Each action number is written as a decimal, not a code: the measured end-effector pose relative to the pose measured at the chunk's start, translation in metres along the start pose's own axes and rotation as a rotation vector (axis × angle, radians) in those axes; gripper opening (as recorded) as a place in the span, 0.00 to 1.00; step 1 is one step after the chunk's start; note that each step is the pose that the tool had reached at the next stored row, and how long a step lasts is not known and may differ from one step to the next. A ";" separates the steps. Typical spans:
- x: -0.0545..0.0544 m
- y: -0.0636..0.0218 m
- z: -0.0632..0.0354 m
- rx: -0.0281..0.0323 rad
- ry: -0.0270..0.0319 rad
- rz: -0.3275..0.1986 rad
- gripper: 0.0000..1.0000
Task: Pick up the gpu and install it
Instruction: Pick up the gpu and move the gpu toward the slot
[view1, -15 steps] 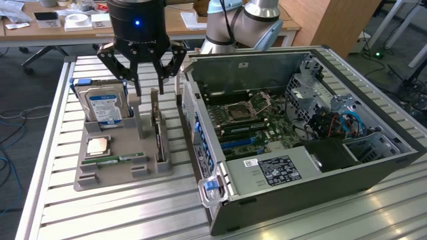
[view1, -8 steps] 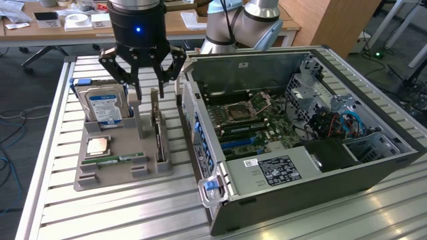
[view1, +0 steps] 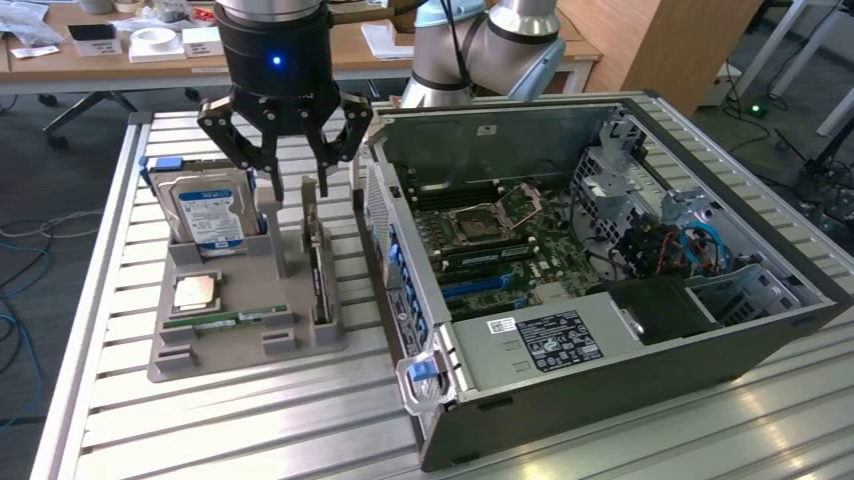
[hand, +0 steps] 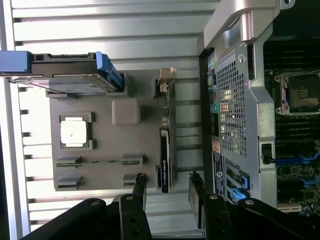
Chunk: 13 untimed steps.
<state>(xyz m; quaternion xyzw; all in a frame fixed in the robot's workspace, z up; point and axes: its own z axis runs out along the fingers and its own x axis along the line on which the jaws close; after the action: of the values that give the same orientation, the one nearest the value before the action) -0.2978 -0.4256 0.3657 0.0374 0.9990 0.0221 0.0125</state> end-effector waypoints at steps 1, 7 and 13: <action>0.000 0.0000 0.0005 -0.0002 -0.0002 0.000 0.47; 0.000 -0.0002 0.0054 -0.0001 0.0000 0.000 0.47; 0.000 -0.0003 0.0068 0.0000 0.0000 0.000 0.47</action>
<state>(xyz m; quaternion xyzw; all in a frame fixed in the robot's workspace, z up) -0.2978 -0.4256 0.3589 0.0374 0.9990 0.0221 0.0125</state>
